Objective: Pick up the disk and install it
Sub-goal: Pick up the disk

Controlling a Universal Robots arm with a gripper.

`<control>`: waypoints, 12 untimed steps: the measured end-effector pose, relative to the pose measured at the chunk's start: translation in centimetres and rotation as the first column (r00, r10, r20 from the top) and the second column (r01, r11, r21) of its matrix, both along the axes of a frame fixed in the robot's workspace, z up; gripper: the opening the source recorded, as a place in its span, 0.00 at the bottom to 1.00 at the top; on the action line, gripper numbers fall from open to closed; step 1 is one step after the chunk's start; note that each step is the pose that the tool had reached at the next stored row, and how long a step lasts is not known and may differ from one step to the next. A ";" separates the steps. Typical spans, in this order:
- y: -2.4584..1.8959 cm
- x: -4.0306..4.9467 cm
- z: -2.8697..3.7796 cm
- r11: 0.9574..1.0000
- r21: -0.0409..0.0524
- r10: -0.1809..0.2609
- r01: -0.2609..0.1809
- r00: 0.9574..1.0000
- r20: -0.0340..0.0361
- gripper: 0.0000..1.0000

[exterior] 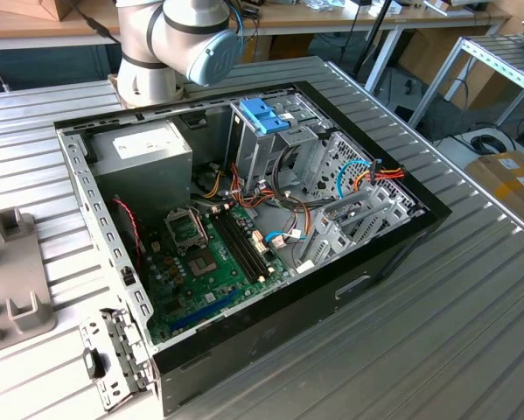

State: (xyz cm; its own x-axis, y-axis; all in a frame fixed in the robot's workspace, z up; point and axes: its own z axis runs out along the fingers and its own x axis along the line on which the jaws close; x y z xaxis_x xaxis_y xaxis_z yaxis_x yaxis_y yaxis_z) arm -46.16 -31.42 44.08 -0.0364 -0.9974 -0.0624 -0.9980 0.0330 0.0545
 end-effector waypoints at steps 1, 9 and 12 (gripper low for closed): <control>0.00 0.00 0.34 1.000 0.000 0.000 0.000 1.000 0.000 0.37; 0.00 0.00 1.73 1.000 0.000 0.000 0.000 1.000 0.000 0.37; 0.00 0.00 1.98 1.000 0.000 0.000 0.000 1.000 0.000 0.37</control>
State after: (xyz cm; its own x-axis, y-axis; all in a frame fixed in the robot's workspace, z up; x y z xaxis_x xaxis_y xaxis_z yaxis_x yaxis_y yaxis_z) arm -46.16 -31.42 46.06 -0.0363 -0.9974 -0.0624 -0.9980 0.0329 0.0545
